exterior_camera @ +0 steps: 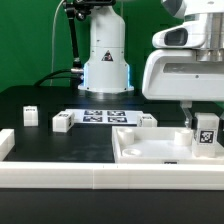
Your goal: Assemble one leg
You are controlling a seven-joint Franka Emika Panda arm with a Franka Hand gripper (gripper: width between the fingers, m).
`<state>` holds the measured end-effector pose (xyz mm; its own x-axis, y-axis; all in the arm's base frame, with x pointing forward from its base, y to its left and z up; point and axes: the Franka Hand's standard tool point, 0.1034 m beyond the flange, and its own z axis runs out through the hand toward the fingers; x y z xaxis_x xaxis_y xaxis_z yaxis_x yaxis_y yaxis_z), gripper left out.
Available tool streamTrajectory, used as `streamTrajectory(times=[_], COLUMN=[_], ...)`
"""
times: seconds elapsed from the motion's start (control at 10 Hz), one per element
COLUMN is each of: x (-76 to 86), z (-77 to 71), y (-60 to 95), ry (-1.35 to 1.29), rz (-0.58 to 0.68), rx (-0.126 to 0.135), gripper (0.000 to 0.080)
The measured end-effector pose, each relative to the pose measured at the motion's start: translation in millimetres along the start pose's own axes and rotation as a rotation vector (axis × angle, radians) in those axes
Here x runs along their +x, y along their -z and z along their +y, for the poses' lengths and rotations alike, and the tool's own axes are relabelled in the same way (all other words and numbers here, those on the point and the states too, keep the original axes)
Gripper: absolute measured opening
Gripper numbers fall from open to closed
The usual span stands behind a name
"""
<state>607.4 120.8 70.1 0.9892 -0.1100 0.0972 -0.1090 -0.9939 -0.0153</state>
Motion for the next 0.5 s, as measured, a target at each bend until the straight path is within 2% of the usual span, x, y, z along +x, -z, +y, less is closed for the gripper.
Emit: streamTrajectory(times=[0.4,0.5], x=[0.1,1.1], z=[0.2,2.3], y=[0.0,0.2], ry=[-0.056,-0.180], rz=[0.000,0.002], rx=[0.001,0.003], gripper=[0.0291,0.0291])
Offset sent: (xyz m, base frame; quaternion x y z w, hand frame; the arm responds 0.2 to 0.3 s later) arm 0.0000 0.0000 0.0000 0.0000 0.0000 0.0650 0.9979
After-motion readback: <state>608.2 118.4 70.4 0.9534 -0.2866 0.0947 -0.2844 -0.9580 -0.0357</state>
